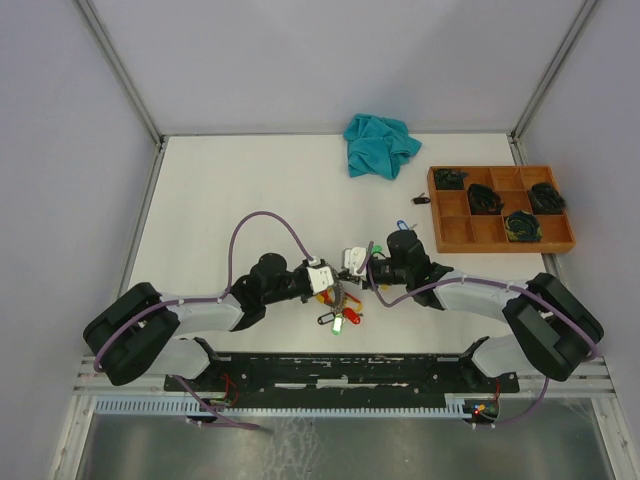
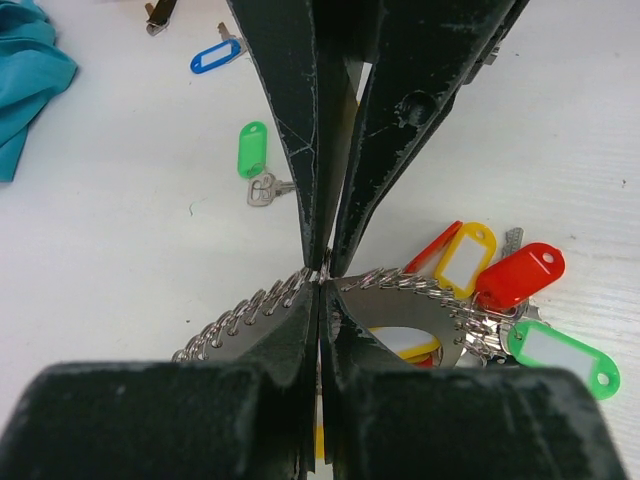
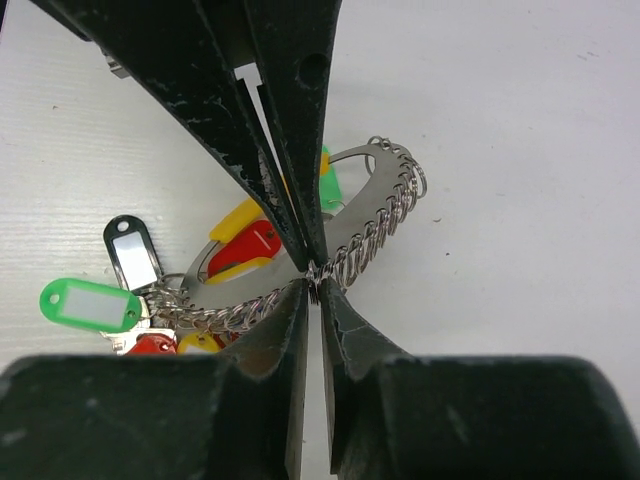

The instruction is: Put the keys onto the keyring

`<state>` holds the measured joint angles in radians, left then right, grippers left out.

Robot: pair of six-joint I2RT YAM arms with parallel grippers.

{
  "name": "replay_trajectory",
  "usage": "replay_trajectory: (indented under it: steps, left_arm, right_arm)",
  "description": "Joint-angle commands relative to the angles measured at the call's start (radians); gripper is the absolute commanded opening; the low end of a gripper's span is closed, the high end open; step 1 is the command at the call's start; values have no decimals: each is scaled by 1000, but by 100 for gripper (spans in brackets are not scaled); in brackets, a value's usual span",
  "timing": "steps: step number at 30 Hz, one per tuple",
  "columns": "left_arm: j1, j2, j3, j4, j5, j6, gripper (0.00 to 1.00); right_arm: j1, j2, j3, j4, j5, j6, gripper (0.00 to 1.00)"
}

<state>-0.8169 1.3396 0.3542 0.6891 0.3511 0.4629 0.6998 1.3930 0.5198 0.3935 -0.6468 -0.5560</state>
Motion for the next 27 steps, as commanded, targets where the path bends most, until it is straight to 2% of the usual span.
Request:
replay_trajectory:
  steps: [1,6,11,16,21,27]
  left_arm:
    - [-4,-5,38,68,39,-19,3]
    - [-5,-13,21,119,29,-59,5]
    - [7,-41,-17,209,-6,-127,22]
    - [43,-81,-55,312,35,-231,37]
    - [105,-94,-95,428,98,-337,41]
    - [117,-61,-90,461,132,-395,42]
  right_arm:
    - [-2,12,28,96,-20,48,16]
    - [-8,0,18,107,-6,75,3]
    - [-27,-61,-29,139,7,131,1]
    - [-54,-137,-87,190,16,173,1]
    - [-94,-169,-135,274,0,208,1]
    - [-129,-139,-177,466,-49,284,1]
